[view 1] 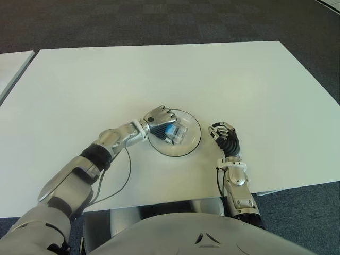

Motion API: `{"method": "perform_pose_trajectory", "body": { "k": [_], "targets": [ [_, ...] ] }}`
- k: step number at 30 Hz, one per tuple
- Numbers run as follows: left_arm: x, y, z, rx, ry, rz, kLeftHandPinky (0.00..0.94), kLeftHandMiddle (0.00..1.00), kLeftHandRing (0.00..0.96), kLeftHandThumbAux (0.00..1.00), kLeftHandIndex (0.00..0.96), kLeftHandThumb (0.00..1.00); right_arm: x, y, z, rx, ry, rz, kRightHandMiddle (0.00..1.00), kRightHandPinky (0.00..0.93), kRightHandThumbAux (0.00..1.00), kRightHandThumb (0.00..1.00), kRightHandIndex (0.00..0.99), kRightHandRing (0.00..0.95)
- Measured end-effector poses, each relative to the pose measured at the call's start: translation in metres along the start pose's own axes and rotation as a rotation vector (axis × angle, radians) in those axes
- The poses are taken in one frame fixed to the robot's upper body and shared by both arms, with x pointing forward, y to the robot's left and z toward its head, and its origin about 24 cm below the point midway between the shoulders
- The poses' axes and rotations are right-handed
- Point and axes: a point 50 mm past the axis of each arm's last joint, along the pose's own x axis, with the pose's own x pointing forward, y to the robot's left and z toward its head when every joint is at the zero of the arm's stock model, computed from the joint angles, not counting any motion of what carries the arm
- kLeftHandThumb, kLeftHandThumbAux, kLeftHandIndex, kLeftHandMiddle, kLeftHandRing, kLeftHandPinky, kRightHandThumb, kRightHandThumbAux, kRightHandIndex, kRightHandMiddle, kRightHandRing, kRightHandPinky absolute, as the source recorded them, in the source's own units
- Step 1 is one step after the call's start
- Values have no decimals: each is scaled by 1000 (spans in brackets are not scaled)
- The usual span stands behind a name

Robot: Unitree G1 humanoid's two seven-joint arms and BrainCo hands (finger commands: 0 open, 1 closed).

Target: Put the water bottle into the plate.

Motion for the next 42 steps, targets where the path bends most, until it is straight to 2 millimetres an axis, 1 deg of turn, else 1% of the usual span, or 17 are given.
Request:
{"method": "perform_pose_trajectory", "body": {
  "k": [8,10,15,18,20,21,22,23,24,25,26,27,28,29,32,35,42],
  "targets": [
    [7,-3,1,5,-10,6,869,870,856,703,443,713,0,0,1,2,-10,0,835,843,726,707,438,840],
    [8,-4,0,8,-13,10,856,863,851,703,443,713,0,0,1,3,-13,0,836,845,726,707,438,841],
    [8,-7,0,7,-12,45,782,815,800,703,442,712,-1,0,1,4,-18,-1,838,847,726,707,438,844],
    [7,-10,2,2,-22,73,744,772,763,703,438,708,-1,0,1,4,-18,-1,840,849,727,707,438,846],
    [6,-11,3,-6,-30,91,686,720,707,704,433,701,-1,0,1,4,-18,-2,841,850,727,706,438,848],
    [5,-11,3,-15,-34,102,678,712,698,705,431,699,-1,0,1,4,-17,-2,841,851,727,706,438,848],
    [5,-11,3,-23,-38,108,623,636,631,706,427,695,-1,0,1,4,-17,-2,841,851,727,706,438,848],
    [4,-11,3,-31,-43,113,587,587,586,707,423,692,-1,0,1,4,-17,-3,841,851,727,706,438,848],
    [4,-10,4,-35,-48,116,574,570,571,707,422,691,-1,0,1,4,-18,-4,841,851,727,706,438,848],
    [4,-10,4,-38,-53,118,470,452,456,681,338,562,-1,0,1,5,-18,-4,840,850,726,706,438,848],
    [4,-10,4,-41,-58,117,363,347,349,665,255,460,-1,0,1,5,-19,-4,839,849,726,707,438,848],
    [4,-9,4,-43,-63,117,325,309,311,660,225,423,-1,0,1,6,-21,-4,839,849,726,707,438,848],
    [4,-9,4,-47,-68,114,239,234,228,653,168,357,-1,0,1,7,-24,-4,838,846,726,707,438,847],
    [4,-9,5,-49,-73,109,184,186,175,649,130,314,-1,0,1,8,-26,-5,838,845,726,707,438,846],
    [5,-8,6,-55,-86,91,60,72,63,628,48,215,-1,0,2,9,-31,-5,836,842,726,707,439,844],
    [6,-7,6,-62,-89,68,19,23,20,613,15,170,-2,0,2,11,-36,-6,834,841,726,707,439,842],
    [7,-5,8,-72,-100,35,1,1,1,531,1,100,-2,0,0,11,-32,-6,835,847,725,707,439,841]
  ]
}}
